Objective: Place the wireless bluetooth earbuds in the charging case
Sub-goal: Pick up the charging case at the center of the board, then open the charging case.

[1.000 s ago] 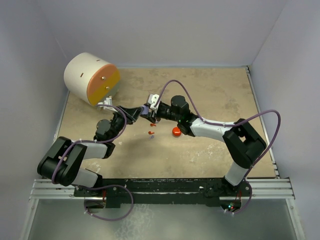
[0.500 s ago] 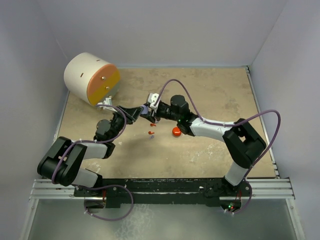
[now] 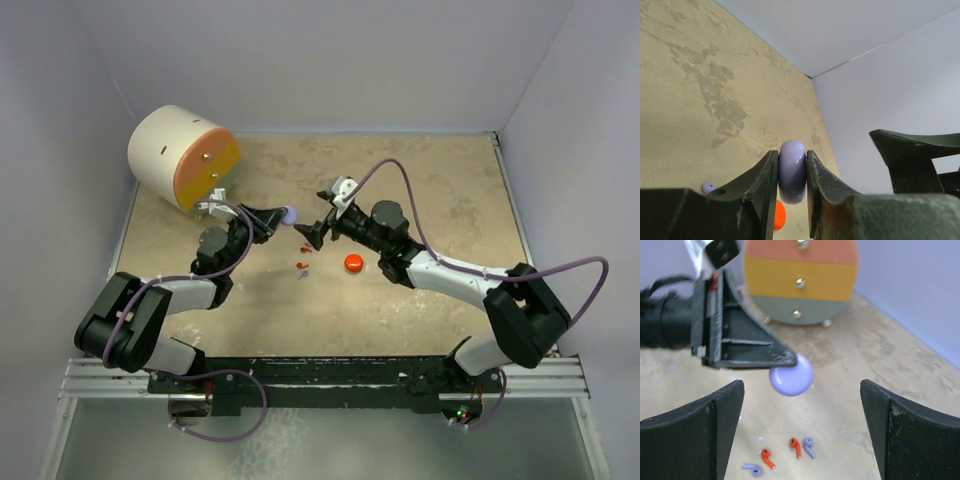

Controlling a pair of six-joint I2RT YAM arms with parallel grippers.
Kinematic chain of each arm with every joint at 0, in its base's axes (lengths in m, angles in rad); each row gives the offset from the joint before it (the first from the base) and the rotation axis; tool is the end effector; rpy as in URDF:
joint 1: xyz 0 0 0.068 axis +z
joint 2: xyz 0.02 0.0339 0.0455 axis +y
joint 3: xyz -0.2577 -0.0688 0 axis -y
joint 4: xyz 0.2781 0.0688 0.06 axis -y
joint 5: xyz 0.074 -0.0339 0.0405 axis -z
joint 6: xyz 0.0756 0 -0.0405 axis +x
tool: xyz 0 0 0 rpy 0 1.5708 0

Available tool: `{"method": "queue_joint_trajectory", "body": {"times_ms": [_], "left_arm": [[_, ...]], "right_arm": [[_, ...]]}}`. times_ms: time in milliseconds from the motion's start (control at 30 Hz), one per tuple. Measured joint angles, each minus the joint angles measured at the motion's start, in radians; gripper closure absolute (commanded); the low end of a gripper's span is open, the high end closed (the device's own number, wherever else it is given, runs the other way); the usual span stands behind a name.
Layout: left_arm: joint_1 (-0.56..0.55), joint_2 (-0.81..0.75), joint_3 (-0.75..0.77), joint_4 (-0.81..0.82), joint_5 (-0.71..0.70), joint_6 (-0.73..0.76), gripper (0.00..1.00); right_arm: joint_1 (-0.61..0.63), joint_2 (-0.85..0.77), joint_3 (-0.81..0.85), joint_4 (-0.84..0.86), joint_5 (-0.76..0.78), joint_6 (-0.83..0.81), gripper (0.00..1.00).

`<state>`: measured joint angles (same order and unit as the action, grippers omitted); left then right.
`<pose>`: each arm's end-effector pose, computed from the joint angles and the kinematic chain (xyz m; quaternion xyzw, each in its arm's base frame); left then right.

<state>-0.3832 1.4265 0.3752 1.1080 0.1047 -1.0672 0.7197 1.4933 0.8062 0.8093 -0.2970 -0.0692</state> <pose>0.2957 -0.1277 0.1654 -0.1942 0.6589 -0.5084 0.5194 0.2849 0.2792 0.2582 -0.3541 0.5624 0.3296 0.6706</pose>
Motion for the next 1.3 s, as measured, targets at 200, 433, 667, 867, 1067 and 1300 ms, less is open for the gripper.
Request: {"method": "queue_joint_trajectory", "body": {"times_ms": [200, 433, 667, 867, 1067, 1300], "left_arm": [[0.0, 0.0, 0.039, -0.08, -0.042, -0.05, 1.0], [0.0, 0.011, 0.066, -0.126, -0.06, -0.105, 1.0], [0.0, 0.012, 0.072, -0.14, -0.06, -0.127, 1.0], [-0.001, 0.012, 0.073, -0.138, -0.059, -0.13, 1.0], [0.0, 0.011, 0.073, -0.159, -0.072, -0.13, 1.0], [-0.001, 0.01, 0.077, -0.159, -0.071, -0.137, 1.0]], "right_arm": [[-0.015, -0.009, 0.029, -0.014, 0.174, 0.158, 0.0], [-0.015, 0.077, 0.116, -0.09, 0.272, 0.264, 0.0], [-0.015, 0.135, 0.155, -0.123, 0.284, 0.291, 0.0], [-0.015, 0.197, 0.171, -0.129, 0.284, 0.303, 0.0], [-0.02, 0.236, 0.178, -0.136, 0.285, 0.315, 0.0], [-0.02, 0.243, 0.178, -0.15, 0.284, 0.322, 0.0]]}}
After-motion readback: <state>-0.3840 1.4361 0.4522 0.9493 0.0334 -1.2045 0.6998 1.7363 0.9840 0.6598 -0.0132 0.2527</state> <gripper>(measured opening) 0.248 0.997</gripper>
